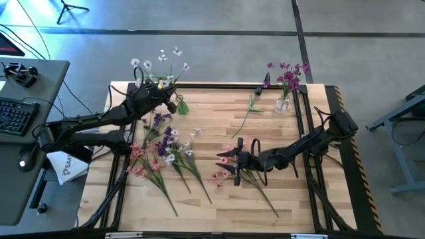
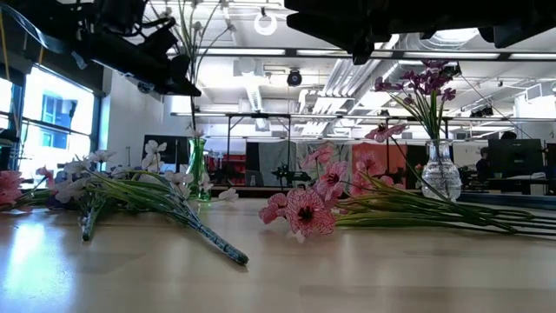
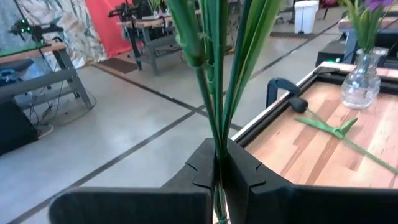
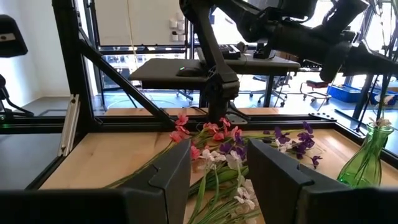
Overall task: Sort flowers into vase by color
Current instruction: Put the top white flowers into the green vase, then put the right pink flowers into the green vase
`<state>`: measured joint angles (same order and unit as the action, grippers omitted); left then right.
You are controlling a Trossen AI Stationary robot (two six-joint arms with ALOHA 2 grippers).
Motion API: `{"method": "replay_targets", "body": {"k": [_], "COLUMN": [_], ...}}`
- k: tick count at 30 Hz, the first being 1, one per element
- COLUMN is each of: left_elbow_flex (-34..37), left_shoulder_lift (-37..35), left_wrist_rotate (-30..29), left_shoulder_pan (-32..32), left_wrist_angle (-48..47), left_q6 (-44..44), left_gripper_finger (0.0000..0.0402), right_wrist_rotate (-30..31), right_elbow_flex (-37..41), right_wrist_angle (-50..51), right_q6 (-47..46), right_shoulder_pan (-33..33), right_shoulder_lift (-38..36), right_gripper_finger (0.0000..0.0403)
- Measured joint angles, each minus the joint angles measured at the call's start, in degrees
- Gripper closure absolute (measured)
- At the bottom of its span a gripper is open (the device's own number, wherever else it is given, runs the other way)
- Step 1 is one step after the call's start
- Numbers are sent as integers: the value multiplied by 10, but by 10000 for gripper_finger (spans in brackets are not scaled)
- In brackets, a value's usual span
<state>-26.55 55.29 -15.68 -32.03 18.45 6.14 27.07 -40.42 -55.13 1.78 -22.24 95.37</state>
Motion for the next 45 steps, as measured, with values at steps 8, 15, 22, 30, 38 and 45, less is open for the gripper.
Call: {"method": "replay_targets", "body": {"k": [8,15,22,30,38,45], "left_elbow_flex": [-38,-81,-173,-275,-353,-369], "left_shoulder_lift": [21,60,108,117,117,98], "left_wrist_rotate": [-12,2,64,66,46,50], "left_shoulder_pan": [-3,-20,-44,-37,-37,7], "left_wrist_angle": [-99,-204,-402,-599,-823,-920], "left_q6": [-38,-64,-68,-3,-39,-115], "left_gripper_finger": [359,304,265,261,261,261], "right_wrist_rotate": [0,0,0,0,27,93], "right_elbow_flex": [0,0,0,0,0,0], "right_wrist_angle": [0,0,0,1,12,37], "right_q6": [-1,-3,-4,-4,-9,-20], "right_shoulder_pan": [0,0,0,1,1,1], "right_shoulder_lift": [0,0,0,0,0,0], "right_gripper_finger": [252,252,252,252,252,252]}}
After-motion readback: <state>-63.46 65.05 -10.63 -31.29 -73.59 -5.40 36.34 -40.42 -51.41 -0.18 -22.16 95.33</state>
